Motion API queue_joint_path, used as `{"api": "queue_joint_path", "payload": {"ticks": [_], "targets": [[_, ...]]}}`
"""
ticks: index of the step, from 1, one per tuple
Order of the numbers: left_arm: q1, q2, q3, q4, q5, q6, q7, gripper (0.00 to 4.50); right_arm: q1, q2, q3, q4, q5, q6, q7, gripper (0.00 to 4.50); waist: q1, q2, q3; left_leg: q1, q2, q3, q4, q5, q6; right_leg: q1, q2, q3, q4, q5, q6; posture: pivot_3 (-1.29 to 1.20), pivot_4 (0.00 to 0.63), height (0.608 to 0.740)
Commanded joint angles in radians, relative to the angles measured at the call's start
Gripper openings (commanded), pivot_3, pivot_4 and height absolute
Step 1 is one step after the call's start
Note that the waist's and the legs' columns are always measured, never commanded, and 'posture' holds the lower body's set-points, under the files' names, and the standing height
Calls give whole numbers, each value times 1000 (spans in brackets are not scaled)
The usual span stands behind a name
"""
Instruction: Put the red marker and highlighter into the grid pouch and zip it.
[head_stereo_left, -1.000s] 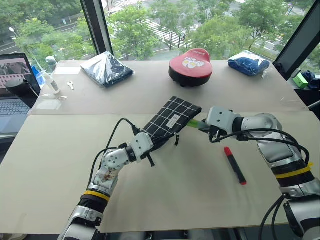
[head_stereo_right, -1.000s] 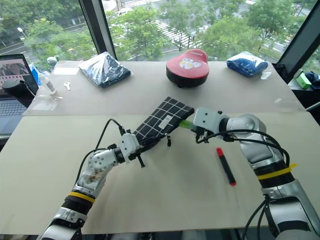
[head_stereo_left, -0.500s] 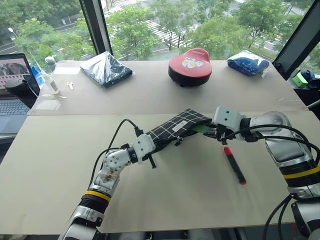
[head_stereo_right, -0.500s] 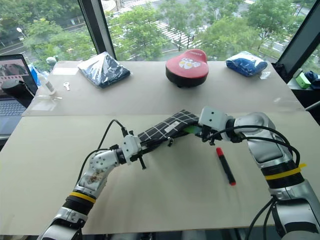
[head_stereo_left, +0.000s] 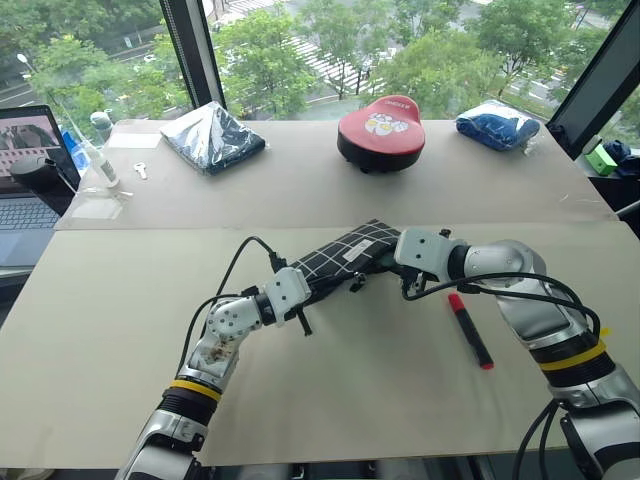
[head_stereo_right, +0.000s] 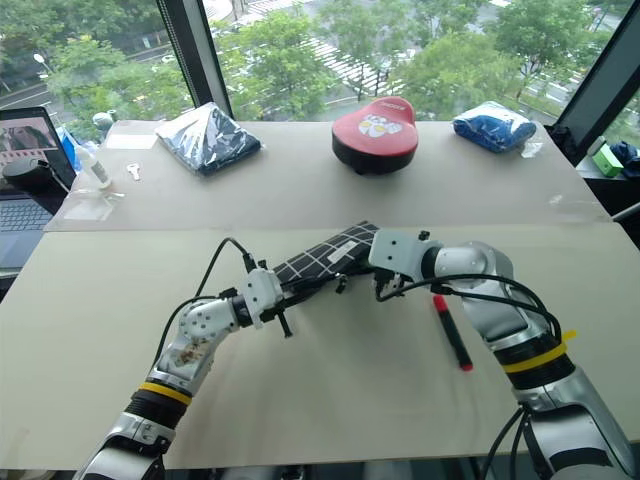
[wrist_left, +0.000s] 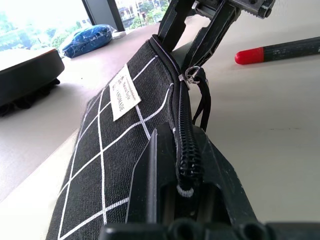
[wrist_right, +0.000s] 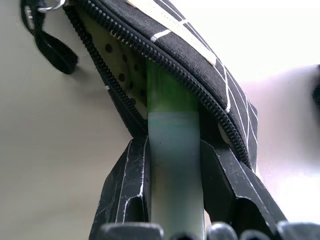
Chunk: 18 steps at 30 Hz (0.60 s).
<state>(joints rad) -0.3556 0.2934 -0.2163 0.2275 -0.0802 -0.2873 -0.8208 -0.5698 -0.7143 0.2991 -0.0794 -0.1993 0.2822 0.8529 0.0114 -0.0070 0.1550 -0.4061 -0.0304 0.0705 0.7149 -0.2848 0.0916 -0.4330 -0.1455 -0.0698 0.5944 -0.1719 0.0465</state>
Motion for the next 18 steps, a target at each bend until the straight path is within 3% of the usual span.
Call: {"api": "queue_joint_path", "payload": {"ticks": [1, 9, 18], "targets": [[-17, -4, -3, -43, -17, -9, -10, 0, 19, 41, -32, -59, -24, -172, -111, 1019, 0, 0, 0, 0, 0, 0, 0, 0, 0, 0, 0, 0, 0, 0, 0, 0, 150, 740], [-29, -15, -5, -36, -19, -9, -19, 0, 153, 34, 29, -58, -70, -378, -109, 1019, -1, 0, 0, 2, -1, 0, 0, 1, -1, 3, 1, 0, -1, 0, 0, 0, 150, 740], [-32, -23, -2, -34, -18, -8, -24, 0, 120, 29, 48, 98, -139, -664, -160, 1019, -2, 0, 0, 6, -1, 0, -1, 1, -1, 7, 1, 0, 0, 0, 0, 0, 150, 740]]}}
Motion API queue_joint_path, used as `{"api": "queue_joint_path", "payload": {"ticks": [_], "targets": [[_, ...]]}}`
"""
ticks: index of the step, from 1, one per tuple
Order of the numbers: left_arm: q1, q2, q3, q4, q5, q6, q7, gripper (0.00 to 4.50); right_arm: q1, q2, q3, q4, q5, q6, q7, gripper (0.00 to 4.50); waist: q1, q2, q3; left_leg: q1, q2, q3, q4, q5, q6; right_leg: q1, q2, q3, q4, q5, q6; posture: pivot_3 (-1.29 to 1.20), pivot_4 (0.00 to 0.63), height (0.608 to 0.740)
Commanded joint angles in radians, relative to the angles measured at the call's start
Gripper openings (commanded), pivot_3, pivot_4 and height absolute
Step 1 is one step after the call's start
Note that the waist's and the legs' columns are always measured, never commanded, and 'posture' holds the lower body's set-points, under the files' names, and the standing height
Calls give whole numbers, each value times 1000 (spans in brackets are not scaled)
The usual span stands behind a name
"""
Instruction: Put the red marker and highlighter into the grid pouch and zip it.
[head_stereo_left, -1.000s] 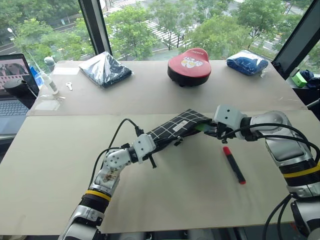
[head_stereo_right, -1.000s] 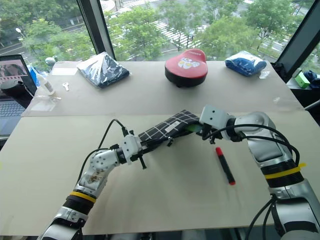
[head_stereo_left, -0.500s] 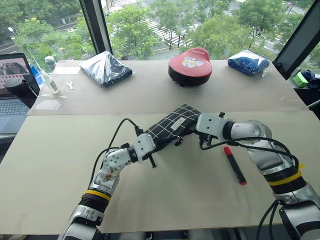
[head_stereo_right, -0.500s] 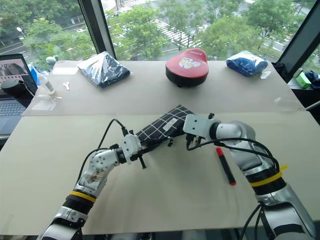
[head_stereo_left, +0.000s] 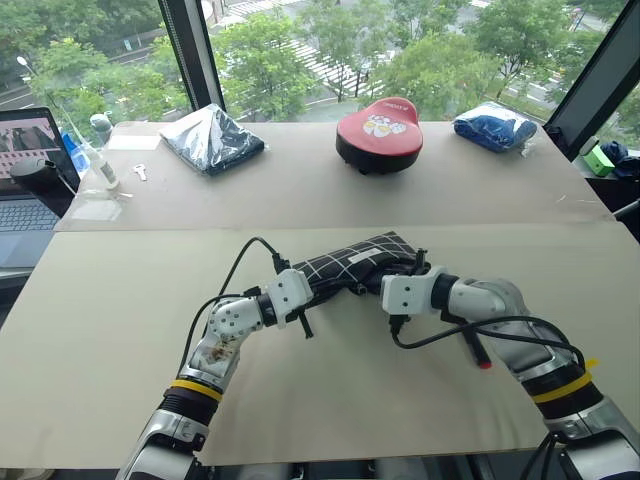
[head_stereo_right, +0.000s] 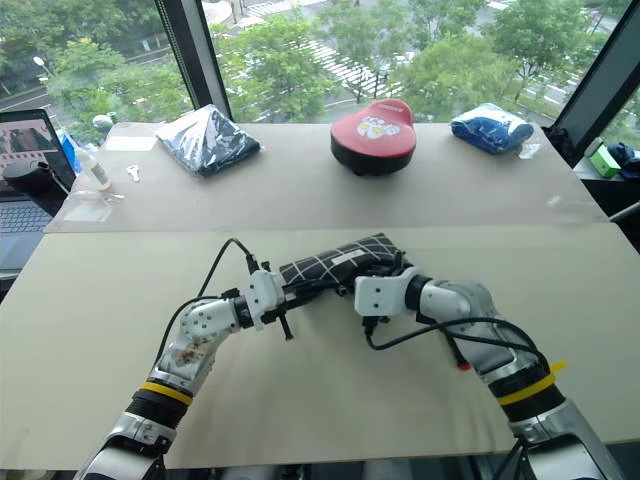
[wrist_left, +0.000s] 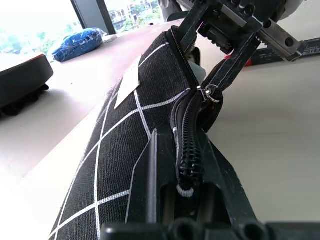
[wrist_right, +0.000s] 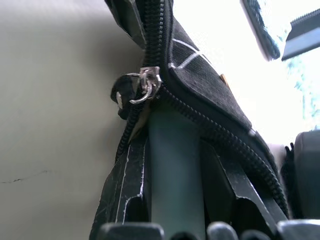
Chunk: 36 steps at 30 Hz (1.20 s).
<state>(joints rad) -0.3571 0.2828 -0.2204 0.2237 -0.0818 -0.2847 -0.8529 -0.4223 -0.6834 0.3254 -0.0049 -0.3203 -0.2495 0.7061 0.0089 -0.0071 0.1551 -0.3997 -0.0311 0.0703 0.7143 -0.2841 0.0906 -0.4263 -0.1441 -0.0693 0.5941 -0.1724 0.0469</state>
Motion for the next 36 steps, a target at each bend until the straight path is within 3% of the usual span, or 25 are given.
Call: {"api": "queue_joint_path", "payload": {"ticks": [1, 10, 12, 13, 17, 22, 26, 33, 36], "targets": [[-30, -13, 3, -30, -17, -11, 8, 0, -34, -3, 20, 45, -31, -155, -23, 1019, 0, 0, 0, 0, 0, 0, 0, 0, 0, 0, 0, 0, 0, 0, 0, 0, 150, 740], [-28, -20, 11, -34, -23, -9, 11, 0, -97, 8, 21, 161, -91, -285, -77, 1019, 0, 0, 0, 0, 0, 0, 0, 0, 0, 1, 0, 0, 0, 0, 0, 0, 150, 740], [-31, -23, 14, -34, -26, -7, 12, 0, -92, 12, 11, 155, -43, -240, -32, 2051, 0, 0, 0, 0, 0, 0, 0, 0, 0, 1, 0, 0, 0, 0, 0, 0, 150, 740], [-32, -24, 16, -34, -28, -6, 12, 0, -92, 17, 0, 153, -33, -218, -28, 2149, 0, 0, 0, 0, 0, 0, 0, 0, 0, 1, 0, 0, 0, 0, 0, 0, 150, 740], [-33, -26, 18, -34, -32, -3, 11, 0, -84, 14, -51, 104, 96, -58, 79, 3468, 1, 0, 0, 0, 0, 0, 0, 0, 0, 1, 0, 0, 0, 0, 0, 0, 150, 740], [-36, -28, 21, -30, -39, -1, 11, 0, -82, 2, -154, 18, 264, 162, 154, 3468, 2, 0, 0, 0, 1, -1, 0, 0, 0, 1, -1, 0, 0, 0, 0, 0, 150, 740], [-36, -31, 15, -27, -41, -2, 13, 0, -51, -60, -278, -157, 596, 646, 306, 3468, 5, 0, 0, 0, 1, -2, 0, -1, 1, 0, -1, 0, 0, 0, 0, 0, 150, 740], [-37, -37, 10, -20, -39, -7, 12, 0, -81, -70, -524, -157, 856, 983, 232, 3468, 5, 0, 0, -1, 2, -2, 0, -3, 4, -1, -4, -1, -1, 1, -1, 0, 150, 740], [-34, -38, 9, -23, -40, -7, 14, 0, 27, -151, -604, -222, 946, 1071, 305, 3468, 17, 0, 0, -4, 3, -3, 0, -3, 3, -2, -4, -1, -1, 1, -1, 0, 150, 740]]}}
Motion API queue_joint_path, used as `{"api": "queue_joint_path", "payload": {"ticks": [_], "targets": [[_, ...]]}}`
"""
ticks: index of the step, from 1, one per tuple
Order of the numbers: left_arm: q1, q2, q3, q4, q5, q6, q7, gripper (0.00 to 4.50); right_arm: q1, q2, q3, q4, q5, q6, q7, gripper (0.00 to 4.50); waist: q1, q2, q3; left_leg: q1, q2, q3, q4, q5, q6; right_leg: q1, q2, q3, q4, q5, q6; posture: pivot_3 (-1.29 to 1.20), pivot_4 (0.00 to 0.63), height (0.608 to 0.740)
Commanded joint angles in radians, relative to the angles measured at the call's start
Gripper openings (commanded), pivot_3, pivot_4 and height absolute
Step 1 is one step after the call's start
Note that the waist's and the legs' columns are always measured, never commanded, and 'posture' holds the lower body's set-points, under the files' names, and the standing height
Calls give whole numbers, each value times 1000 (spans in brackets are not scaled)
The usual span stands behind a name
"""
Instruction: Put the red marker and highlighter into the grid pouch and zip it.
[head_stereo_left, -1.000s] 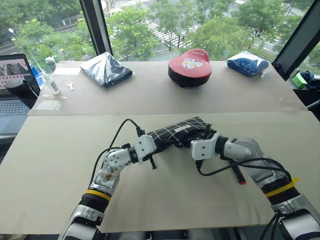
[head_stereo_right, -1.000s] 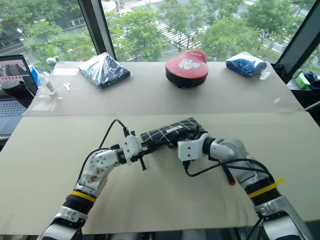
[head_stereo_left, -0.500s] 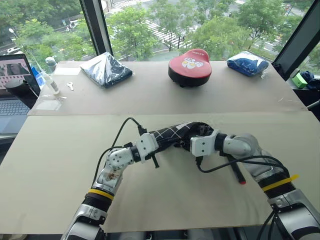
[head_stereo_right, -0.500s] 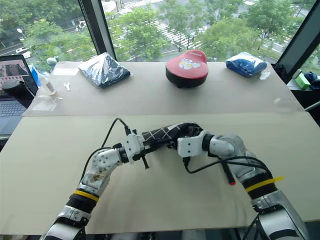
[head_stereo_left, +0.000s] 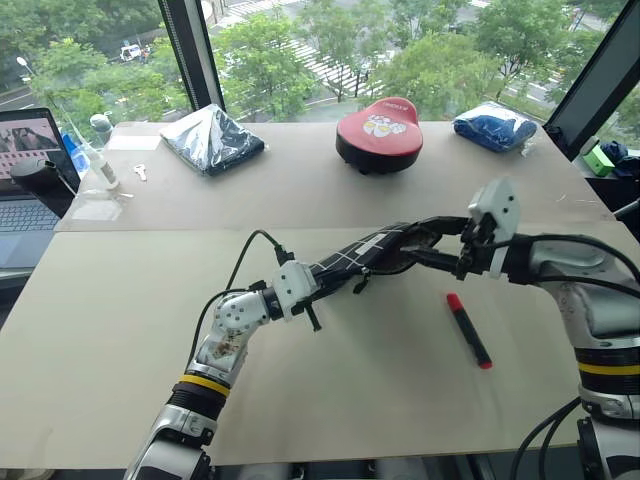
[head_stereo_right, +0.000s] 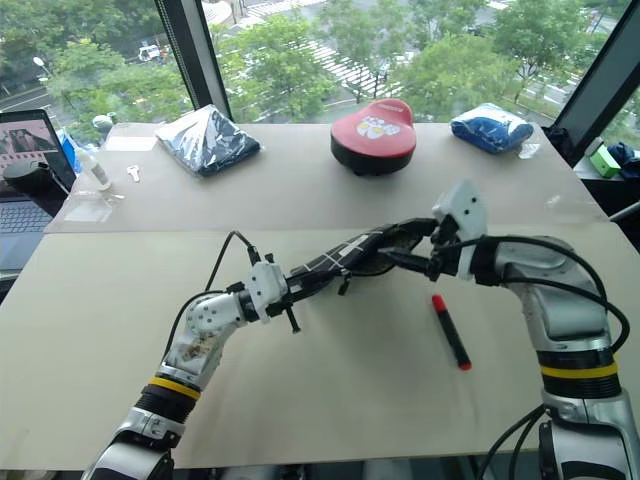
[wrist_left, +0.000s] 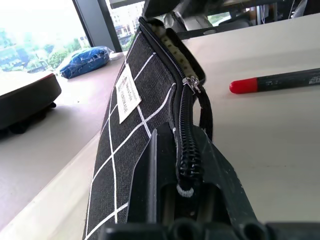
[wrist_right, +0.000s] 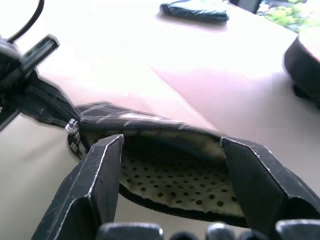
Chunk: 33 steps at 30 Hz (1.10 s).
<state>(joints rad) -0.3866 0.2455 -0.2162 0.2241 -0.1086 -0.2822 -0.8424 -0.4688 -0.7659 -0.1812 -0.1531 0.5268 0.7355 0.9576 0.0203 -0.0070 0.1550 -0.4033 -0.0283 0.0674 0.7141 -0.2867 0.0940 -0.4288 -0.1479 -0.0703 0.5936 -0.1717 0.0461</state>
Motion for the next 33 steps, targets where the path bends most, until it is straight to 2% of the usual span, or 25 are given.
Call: {"api": "queue_joint_path", "payload": {"ticks": [1, 6, 10, 14, 33], "targets": [[-4, -1, 6, -24, -13, -9, 4, 0, 119, -98, -118, -85, 104, 95, 67, 3468, 9, 0, 0, -1, 0, 0, 0, 0, 0, -1, 0, -1, 0, 0, 0, 0, 150, 740], [7, 2, 6, -31, -14, -8, 11, 0, 331, -198, -156, -140, 36, 63, 49, 3468, 18, 0, 0, -3, 0, 2, 1, -1, 2, -2, -1, 0, -1, 0, 0, 0, 150, 740], [15, 5, 6, -33, -16, -8, 14, 0, 456, -218, -129, -201, -36, 24, -1, 3468, 17, 0, 0, -2, 0, 2, 1, -1, 2, -1, -1, 0, -1, 0, 0, 0, 150, 740], [12, 0, 1, -22, -15, -10, 13, 0, 453, -191, -108, -179, -80, 23, -78, 3468, 18, 0, 0, -1, 0, 2, 2, -1, 1, -1, 0, 0, 0, 0, 0, 0, 150, 740], [-4, -2, 1, -4, -18, -11, -4, 0, 525, -158, -61, -158, -113, 112, -192, 3468, 20, 0, 0, -1, 0, 1, 3, -1, 2, 1, 1, 0, 0, 0, 0, 0, 150, 740]]}}
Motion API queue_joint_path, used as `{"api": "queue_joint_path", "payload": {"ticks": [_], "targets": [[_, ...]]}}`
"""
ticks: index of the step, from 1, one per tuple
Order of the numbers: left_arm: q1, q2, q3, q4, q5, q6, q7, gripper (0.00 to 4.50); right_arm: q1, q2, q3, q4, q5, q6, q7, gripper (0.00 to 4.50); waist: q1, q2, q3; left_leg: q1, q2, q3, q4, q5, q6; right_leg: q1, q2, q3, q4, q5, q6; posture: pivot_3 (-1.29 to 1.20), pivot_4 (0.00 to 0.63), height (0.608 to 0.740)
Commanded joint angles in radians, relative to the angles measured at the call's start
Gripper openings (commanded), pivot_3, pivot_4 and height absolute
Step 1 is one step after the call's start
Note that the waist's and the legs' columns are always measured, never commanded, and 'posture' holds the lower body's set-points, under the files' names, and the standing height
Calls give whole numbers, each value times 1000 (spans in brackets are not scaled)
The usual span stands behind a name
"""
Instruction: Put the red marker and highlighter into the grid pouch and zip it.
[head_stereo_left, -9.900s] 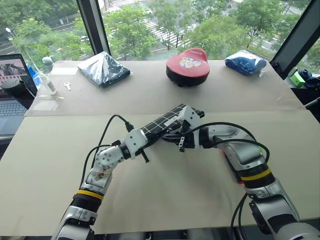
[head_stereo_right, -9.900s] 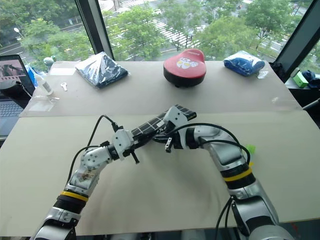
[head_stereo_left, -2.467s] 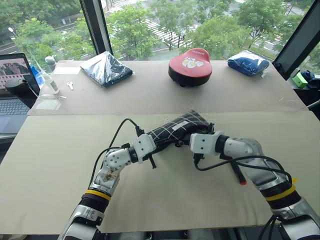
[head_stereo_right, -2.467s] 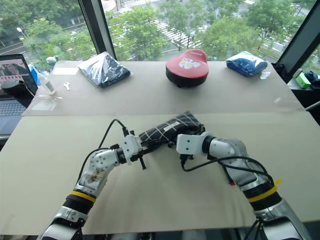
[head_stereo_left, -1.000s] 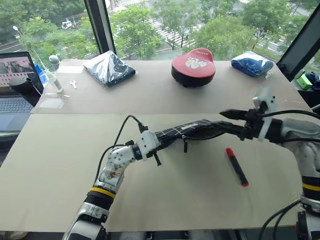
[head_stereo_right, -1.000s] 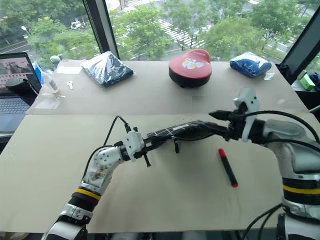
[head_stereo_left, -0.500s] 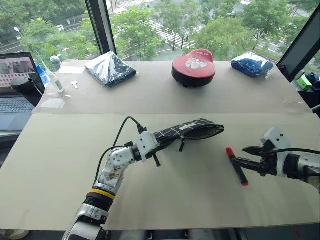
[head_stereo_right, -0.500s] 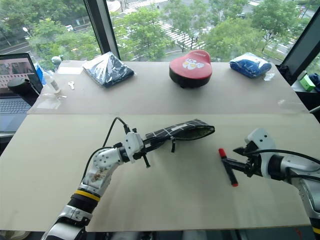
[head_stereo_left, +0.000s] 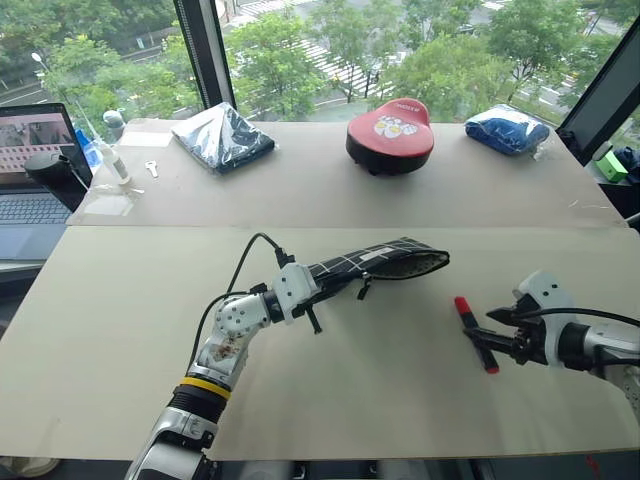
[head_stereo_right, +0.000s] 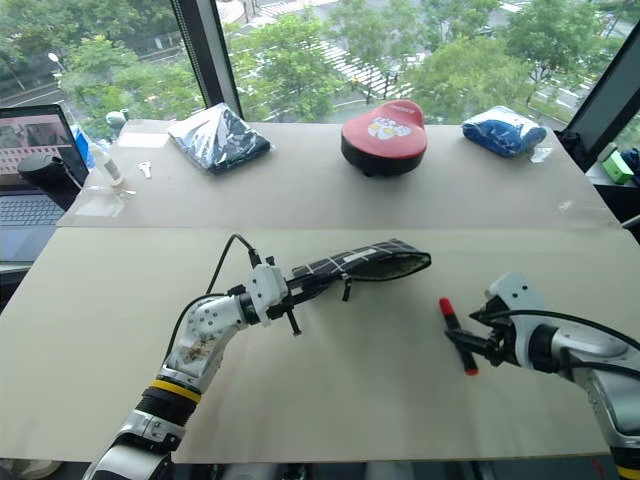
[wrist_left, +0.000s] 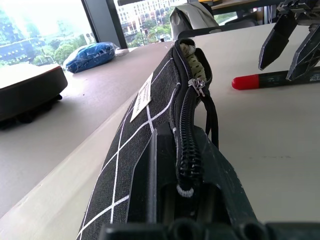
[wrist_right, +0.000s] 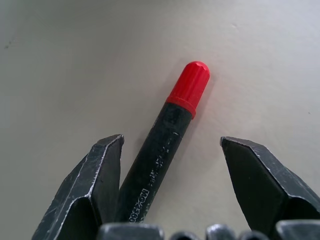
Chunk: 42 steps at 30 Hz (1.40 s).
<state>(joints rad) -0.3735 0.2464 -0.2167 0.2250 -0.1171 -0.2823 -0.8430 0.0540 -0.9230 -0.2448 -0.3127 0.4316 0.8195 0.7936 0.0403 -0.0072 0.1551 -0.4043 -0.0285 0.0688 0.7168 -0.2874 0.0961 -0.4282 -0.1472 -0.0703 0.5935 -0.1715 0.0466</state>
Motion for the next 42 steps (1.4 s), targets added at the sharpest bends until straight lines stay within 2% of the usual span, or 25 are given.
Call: {"api": "queue_joint_path", "payload": {"ticks": [1, 6, 9, 14, 16, 22, 27, 31, 33, 37, 42], "targets": [[-18, -3, 1, -4, -10, -11, -4, 0, -5, 5, 10, 23, -26, 53, -51, 3468, 0, 0, 0, 0, 0, 0, 0, 0, 0, 0, 0, 0, 0, 0, 0, 0, 150, 740], [-20, -5, -1, -4, -10, -11, -6, 0, -36, 33, 27, 85, -29, 150, -104, 3468, 0, -1, -1, 3, 0, 0, 1, -1, 1, 4, 0, 0, -1, 0, 0, 0, 150, 740], [-19, -5, -1, -6, -9, -11, -4, 0, -40, 43, 24, 95, -27, 164, -112, 2797, 1, -2, -1, 4, 0, -1, 2, -3, 4, 6, 0, 0, -1, 0, 0, 0, 150, 740], [-20, -3, 3, -8, -10, -10, -2, 0, -52, 35, 19, 88, -28, 130, -109, 1059, 2, -2, -1, 4, 0, -1, 4, -5, 8, 6, 0, 0, 0, 0, 1, 0, 150, 740], [-20, -4, 3, -8, -9, -10, -1, 0, -64, 30, 17, 85, -30, 119, -108, 494, 1, -2, -1, 4, 0, -1, 4, -1, 2, 6, 0, 0, 0, 0, 1, 0, 150, 740], [-24, -5, 4, -3, -9, -12, 0, 0, -134, 22, 26, 118, -65, 107, -142, 465, -1, -2, -1, 4, 0, -1, 4, -2, 2, 5, 0, 0, 0, 0, 1, 0, 150, 740], [-28, -4, 6, 3, -12, -12, -4, 0, -286, 25, 12, 115, -178, -191, -211, 465, -8, 1, -1, 1, 0, 1, 4, -1, 2, 2, 0, 1, 0, 1, 1, 0, 150, 740], [-32, -5, 6, 9, -13, -14, -7, 0, -287, -61, 73, 18, -261, -411, -103, 465, -1, 1, -1, 0, 0, 1, 1, 1, -1, 0, 3, 0, 1, 0, 1, 0, 150, 740], [-34, -5, 5, 12, -13, -16, -9, 0, -274, -101, 87, -33, -264, -465, -37, 465, -1, 1, -1, 0, 0, 1, 1, 1, -1, 0, 3, 0, 0, 0, 2, 0, 150, 740], [-40, -8, 4, 20, -13, -21, -13, 0, -264, -147, 95, -117, -242, -478, 52, 465, -3, 1, -1, 0, 0, 1, 2, 0, 1, 3, 3, 0, -2, 0, 2, 0, 150, 740], [-47, -10, 5, 28, -13, -26, -17, 0, -258, -162, 124, -177, -270, -467, 89, 465, -2, 1, 0, -1, -1, 0, 4, -1, 2, 2, 1, 0, -2, 0, 3, 0, 150, 740]]}}
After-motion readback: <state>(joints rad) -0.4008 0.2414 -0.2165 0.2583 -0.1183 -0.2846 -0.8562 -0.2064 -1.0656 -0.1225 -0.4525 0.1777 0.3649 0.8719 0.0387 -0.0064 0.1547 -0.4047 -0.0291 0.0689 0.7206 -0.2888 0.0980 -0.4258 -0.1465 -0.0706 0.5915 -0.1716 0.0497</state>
